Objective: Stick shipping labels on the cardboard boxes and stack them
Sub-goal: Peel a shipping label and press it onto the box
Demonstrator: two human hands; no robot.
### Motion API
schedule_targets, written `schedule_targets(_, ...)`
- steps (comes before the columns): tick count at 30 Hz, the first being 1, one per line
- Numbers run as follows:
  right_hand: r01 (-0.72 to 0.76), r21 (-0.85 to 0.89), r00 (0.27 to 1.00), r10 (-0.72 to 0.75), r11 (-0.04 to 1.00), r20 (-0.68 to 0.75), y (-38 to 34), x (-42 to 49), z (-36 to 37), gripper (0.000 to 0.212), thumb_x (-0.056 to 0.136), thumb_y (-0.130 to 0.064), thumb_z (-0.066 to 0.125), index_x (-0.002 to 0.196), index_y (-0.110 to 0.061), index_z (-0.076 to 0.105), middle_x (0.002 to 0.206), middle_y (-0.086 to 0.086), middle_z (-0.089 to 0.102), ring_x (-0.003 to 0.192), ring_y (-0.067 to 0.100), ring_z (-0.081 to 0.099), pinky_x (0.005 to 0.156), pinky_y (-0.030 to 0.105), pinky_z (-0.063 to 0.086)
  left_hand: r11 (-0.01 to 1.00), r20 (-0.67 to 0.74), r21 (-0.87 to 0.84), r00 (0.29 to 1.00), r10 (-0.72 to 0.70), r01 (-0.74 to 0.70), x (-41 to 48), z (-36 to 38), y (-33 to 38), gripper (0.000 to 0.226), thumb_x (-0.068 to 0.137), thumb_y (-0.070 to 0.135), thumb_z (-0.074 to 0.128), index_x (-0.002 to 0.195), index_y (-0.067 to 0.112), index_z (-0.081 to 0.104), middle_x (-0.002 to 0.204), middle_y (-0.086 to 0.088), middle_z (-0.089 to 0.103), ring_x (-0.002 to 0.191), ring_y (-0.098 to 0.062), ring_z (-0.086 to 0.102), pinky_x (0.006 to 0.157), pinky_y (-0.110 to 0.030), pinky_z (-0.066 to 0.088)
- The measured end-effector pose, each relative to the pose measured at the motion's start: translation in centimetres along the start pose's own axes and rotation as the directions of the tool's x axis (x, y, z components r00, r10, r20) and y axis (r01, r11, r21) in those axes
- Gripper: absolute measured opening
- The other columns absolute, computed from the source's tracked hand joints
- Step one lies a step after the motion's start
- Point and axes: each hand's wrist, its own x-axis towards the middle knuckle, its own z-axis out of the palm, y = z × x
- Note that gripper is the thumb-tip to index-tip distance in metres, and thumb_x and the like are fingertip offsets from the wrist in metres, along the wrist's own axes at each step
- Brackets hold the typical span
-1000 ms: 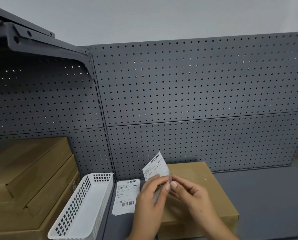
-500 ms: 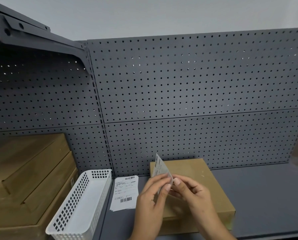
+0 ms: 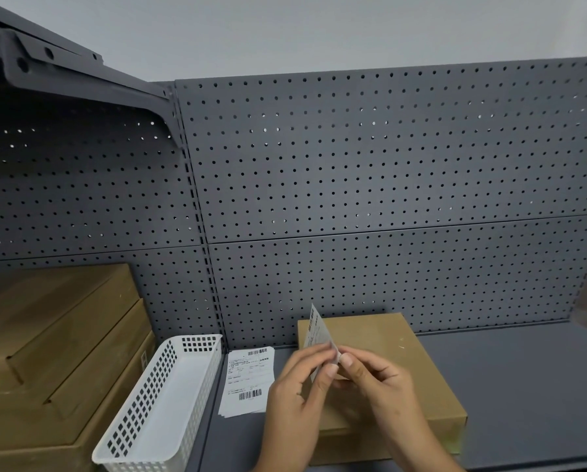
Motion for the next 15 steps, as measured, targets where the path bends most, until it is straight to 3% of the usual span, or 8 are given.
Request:
schedule_targets(2, -0.002, 0.005, 1.000, 0.002, 1.000, -0.003, -0.03, -0.01, 0.06, 0.020, 0.086, -0.011, 0.069, 0.100, -0.009, 0.083, 0.101, 0.020, 0.078, 0.090, 0.029, 0.073, 0.079, 0.042, 0.062, 0.999, 0.006, -0.030, 1.000, -0.015, 0.015, -0.10, -0.02, -0.23, 0.022, 0.096, 0.022, 0.069, 0.111, 0.033, 0.080, 0.124, 0.012, 0.072, 0.117, -0.012, 0.068, 0.088, -0.021, 0.058)
schedule_targets(6, -0.007, 0.030, 1.000, 0.008, 1.000, -0.013, -0.17, -0.19, 0.06, 0.018, 0.085, -0.007, 0.071, 0.097, -0.006, 0.082, 0.096, 0.025, 0.078, 0.080, 0.030, 0.071, 0.072, 0.038, 0.062, 0.999, 0.040, -0.030, 0.999, -0.024, 0.025, -0.18, -0.07, -1.01, 0.020, 0.099, 0.031, 0.069, 0.116, 0.035, 0.078, 0.130, 0.007, 0.069, 0.120, -0.022, 0.067, 0.093, -0.048, 0.060)
schedule_targets(11, -0.007, 0.028, 0.999, 0.008, 1.000, -0.039, -0.27, -0.35, 0.08, 0.015, 0.086, -0.003, 0.071, 0.096, -0.004, 0.082, 0.096, 0.024, 0.077, 0.081, 0.029, 0.071, 0.069, 0.036, 0.062, 1.000, 0.034, -0.004, 0.999, 0.001, -0.001, -0.13, -0.02, -0.78, 0.023, 0.096, 0.026, 0.070, 0.113, 0.040, 0.078, 0.128, 0.013, 0.069, 0.124, -0.013, 0.065, 0.099, -0.044, 0.057)
schedule_targets(15, -0.007, 0.030, 0.999, 0.009, 1.000, -0.051, -0.52, -0.49, 0.19, 0.018, 0.086, -0.013, 0.070, 0.097, -0.004, 0.081, 0.097, 0.025, 0.077, 0.086, 0.032, 0.073, 0.068, 0.036, 0.062, 0.999, 0.014, 0.038, 1.000, 0.006, -0.007, -0.05, 0.09, -0.79, 0.022, 0.095, 0.031, 0.070, 0.111, 0.043, 0.078, 0.127, 0.019, 0.069, 0.124, -0.007, 0.064, 0.102, -0.042, 0.055)
